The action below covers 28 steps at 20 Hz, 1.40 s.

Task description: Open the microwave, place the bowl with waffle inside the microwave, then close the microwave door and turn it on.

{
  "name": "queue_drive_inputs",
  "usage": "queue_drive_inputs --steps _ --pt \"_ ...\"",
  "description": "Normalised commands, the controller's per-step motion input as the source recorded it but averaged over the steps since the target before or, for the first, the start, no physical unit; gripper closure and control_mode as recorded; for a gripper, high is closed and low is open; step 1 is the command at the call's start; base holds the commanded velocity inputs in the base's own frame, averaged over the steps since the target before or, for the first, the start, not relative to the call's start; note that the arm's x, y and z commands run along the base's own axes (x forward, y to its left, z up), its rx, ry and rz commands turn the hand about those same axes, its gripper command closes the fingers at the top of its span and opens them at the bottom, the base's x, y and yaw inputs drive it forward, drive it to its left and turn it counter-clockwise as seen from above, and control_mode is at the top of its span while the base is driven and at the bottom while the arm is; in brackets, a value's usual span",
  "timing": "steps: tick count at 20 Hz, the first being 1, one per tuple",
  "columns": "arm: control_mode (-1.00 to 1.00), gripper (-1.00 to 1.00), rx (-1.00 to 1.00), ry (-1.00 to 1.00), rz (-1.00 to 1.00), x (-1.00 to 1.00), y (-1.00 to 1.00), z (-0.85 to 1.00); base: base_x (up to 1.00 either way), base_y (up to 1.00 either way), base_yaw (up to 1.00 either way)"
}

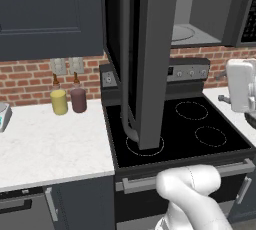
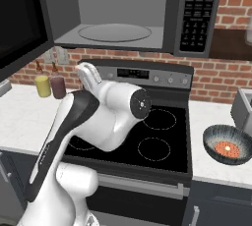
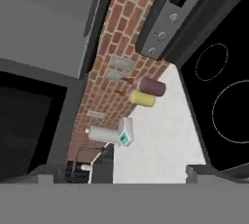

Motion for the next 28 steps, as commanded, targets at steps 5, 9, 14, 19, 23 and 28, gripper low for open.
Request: queue_drive_inputs --steps 5,9,14,19,23,28 --pt "-1.0 -1.0 -0.67 -0.33 -0.06 0.05 -0.97 -0.95 0.0 0.0 0.0" --pt "-1.0 -1.0 -0.84 -0.27 -0.07 0.0 -0.86 -0.87 0.0 0.0 0.0" --pt "-1.0 -1.0 -0.69 -0.03 -0.19 0.0 -0.81 -0.24 0.0 0.0 0.0" --pt "-1.0 -1.0 -0.68 0.06 -0.19 0.31 -0.83 -0.12 0.0 0.0 0.0" --pt "-1.0 -1.0 -0.53 0.23 -0.13 0.29 -0.89 0.0 0.0 0.0 0.0" --pt "-1.0 -1.0 -0.08 0.23 -0.07 0.1 -0.75 0.0 0.0 0.0 0.0"
